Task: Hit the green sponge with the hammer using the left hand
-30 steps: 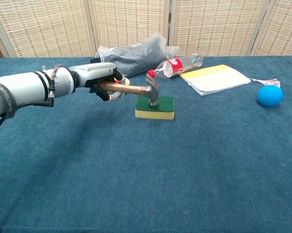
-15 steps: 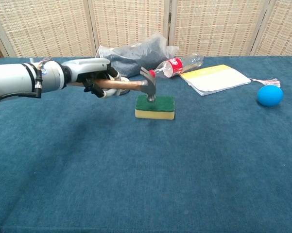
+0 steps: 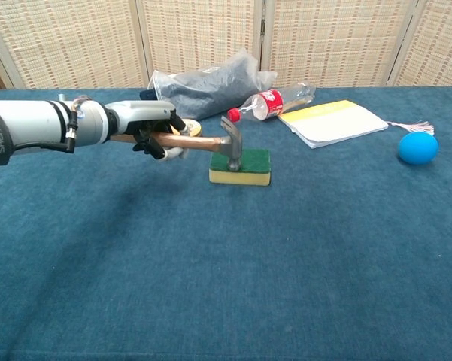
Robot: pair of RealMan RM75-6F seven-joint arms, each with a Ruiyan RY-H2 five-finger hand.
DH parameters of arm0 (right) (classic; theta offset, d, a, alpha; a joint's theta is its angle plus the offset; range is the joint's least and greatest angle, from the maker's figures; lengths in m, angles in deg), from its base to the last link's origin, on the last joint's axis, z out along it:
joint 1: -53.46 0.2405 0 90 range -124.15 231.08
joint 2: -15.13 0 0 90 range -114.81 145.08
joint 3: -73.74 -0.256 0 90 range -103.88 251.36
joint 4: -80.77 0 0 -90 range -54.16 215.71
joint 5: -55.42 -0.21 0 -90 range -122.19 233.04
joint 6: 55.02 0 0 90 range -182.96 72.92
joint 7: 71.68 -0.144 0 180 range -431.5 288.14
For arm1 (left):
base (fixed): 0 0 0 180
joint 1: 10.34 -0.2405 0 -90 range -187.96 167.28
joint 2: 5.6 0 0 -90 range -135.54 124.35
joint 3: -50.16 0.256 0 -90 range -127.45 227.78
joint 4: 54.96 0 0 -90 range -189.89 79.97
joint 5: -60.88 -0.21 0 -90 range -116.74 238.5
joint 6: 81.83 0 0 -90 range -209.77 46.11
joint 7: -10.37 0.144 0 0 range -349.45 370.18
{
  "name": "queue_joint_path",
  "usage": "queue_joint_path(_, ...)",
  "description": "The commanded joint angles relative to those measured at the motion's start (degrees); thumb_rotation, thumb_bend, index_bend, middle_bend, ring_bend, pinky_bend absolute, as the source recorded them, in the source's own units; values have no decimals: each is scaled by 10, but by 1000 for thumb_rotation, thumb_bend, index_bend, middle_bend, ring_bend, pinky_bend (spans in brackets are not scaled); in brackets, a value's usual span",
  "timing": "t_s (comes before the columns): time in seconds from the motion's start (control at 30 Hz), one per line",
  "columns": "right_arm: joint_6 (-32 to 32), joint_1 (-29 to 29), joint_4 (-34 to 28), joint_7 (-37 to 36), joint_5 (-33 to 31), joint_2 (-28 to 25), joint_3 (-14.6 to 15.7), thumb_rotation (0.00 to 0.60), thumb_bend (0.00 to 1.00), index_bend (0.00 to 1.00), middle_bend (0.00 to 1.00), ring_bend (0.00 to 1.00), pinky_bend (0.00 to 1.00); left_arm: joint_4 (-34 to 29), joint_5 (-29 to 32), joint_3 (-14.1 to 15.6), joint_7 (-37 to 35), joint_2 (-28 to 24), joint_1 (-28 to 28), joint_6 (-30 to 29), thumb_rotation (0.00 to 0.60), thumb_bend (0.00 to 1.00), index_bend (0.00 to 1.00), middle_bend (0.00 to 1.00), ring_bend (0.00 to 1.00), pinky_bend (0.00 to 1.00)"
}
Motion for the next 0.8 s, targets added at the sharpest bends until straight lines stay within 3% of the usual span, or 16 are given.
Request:
queue_joint_path(0.03,0,0,1,-1,1,0,0,600,308,370,347,261,293,-12,6,-4,-4,-10,-4,-2,600,577,685,813,903,997)
queue_joint_path(0.27,0,1,3,-3,5,1,0,600,308,370,347,261,293,-47,9,-4,-11,-49,-24,-15,600,577,684,813,902,997)
queue_joint_path(0.6,3,3,4,-3,8,3,0,600,308,370,347,261,293,-48,21,9,-6,-72,-47,-15,600,577,677,810,885,993)
queue_joint_path(0.7,4,4,4,-4,9,3,0,600,308,370,347,260,294,-43,15,16,1,-73,-54,-24,600,577,658,790,828,961)
queue_joint_path(0.8,5,5,3,-3,9,4,0,600,308,370,347,261,293,-40,11,22,2,-75,-62,-28,600,577,618,735,721,843)
